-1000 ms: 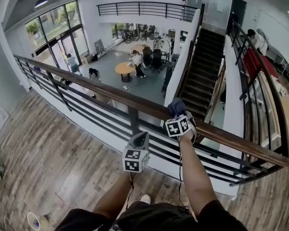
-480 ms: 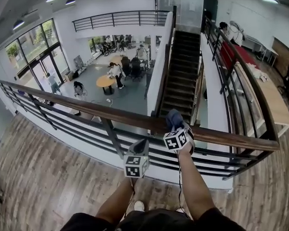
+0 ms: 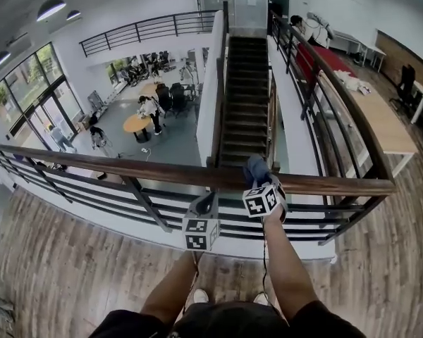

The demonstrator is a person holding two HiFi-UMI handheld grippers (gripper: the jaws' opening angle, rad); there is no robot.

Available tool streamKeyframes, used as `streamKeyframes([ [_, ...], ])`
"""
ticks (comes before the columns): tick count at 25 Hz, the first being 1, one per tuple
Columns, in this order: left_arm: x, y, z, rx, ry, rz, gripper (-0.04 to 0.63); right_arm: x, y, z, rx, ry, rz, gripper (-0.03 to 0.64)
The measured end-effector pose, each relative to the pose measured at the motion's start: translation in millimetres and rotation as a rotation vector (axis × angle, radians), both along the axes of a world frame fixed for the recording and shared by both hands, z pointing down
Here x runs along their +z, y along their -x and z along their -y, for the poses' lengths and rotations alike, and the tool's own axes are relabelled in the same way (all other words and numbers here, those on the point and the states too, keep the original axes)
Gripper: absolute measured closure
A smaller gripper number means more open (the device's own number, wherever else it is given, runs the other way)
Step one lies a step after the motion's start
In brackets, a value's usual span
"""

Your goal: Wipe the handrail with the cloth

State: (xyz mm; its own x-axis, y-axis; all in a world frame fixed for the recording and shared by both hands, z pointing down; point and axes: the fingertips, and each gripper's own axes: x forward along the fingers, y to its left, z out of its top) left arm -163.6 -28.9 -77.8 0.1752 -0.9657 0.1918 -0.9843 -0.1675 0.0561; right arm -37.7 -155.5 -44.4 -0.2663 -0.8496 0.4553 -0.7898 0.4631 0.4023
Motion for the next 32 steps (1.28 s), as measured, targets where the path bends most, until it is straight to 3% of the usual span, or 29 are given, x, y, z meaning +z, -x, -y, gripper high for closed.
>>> streamKeyframes([
  [5,-9.2,-43.8,13.8,0.07,-0.013,0.03,0.592,0.7,-49.6,-0.2,0.06,0.005,0.036,0.541],
  [21,10.5,-151.5,41.3,0.164,0.019,0.008,0.592,6.5,-223.3,20.4,0.226,0.0,0.122,0.54],
  [32,10.5,-261.7,69.4,0.256,0.025,-0.008,0.592,6.7,-377.5,40.4,0.372,0.006,0.118,0.541],
])
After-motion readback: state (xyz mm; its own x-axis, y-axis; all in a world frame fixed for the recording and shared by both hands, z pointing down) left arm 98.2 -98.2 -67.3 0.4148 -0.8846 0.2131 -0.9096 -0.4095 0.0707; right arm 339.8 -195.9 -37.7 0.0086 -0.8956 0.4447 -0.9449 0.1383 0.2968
